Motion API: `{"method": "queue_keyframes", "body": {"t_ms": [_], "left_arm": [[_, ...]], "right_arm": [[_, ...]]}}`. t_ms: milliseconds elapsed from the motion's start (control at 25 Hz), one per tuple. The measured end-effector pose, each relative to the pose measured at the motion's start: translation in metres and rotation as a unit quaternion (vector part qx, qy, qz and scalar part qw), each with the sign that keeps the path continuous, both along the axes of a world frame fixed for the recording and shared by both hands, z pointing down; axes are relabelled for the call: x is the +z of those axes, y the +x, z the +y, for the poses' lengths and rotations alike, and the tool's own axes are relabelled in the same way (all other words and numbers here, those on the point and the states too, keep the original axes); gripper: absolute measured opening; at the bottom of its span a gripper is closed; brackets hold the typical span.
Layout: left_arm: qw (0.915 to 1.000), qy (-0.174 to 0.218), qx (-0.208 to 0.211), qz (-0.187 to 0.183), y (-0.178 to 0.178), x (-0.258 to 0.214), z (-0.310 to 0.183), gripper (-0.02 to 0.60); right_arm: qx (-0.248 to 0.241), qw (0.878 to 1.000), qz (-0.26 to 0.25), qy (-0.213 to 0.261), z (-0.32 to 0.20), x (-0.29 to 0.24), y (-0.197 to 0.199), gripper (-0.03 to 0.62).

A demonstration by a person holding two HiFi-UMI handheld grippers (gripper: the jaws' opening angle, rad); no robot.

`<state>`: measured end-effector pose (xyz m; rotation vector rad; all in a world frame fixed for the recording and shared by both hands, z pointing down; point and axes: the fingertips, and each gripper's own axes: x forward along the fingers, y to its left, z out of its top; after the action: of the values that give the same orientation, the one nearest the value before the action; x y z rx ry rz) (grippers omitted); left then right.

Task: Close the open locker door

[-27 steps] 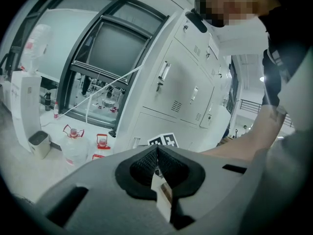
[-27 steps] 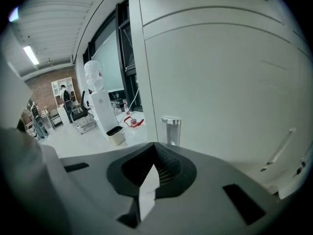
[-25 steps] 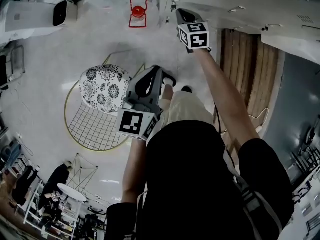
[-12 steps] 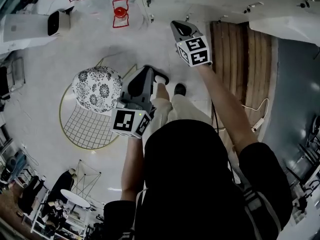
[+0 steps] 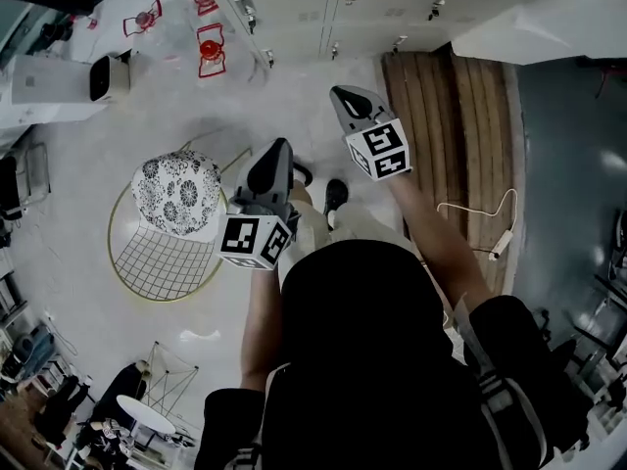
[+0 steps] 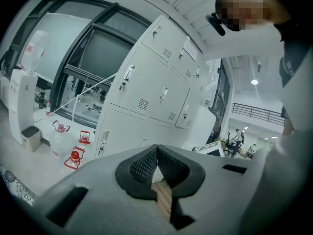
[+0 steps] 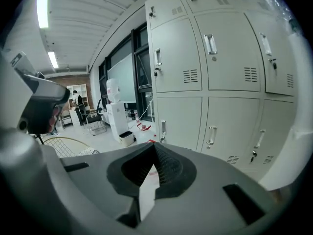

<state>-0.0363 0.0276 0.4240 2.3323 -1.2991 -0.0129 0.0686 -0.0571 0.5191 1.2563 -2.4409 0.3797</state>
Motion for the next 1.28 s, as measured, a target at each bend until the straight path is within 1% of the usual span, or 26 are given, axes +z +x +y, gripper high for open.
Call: {"method": "queue_keyframes", "body": {"t_ms": [120, 320, 520, 680, 840, 1040, 1280], "left_arm": [[0.9999, 0.002, 0.013, 0.004, 0.017, -0.006, 0.016, 0.018], [0.9992, 0.021, 0.034, -0.007, 0.039, -0.021, 0.023, 0.018], [0.9982, 0.039, 0.043, -0.017, 0.047, -0.039, 0.033, 0.018], [0.9976, 0.050, 0.040, -0.026, 0.047, -0.052, 0.038, 0.018], [0.9970, 0.060, 0.040, -0.030, 0.046, -0.064, 0.046, 0.018], [0.9965, 0.064, 0.041, -0.034, 0.044, -0.072, 0.057, 0.018], [0.9963, 0.068, 0.041, -0.033, 0.040, -0.079, 0.063, 0.018]], "right_arm": [[0.004, 1.000, -0.005, 0.008, 0.029, -0.016, 0.017, 0.002], [0.008, 0.999, -0.020, 0.034, 0.060, -0.055, 0.038, 0.002], [-0.001, 0.998, -0.038, 0.060, 0.081, -0.096, 0.052, 0.002], [-0.003, 0.996, -0.044, 0.079, 0.091, -0.126, 0.062, 0.002], [-0.004, 0.996, -0.052, 0.078, 0.107, -0.142, 0.068, 0.002], [-0.018, 0.996, -0.043, 0.070, 0.131, -0.148, 0.074, 0.002], [-0.030, 0.996, -0.041, 0.072, 0.147, -0.161, 0.080, 0.002]]}}
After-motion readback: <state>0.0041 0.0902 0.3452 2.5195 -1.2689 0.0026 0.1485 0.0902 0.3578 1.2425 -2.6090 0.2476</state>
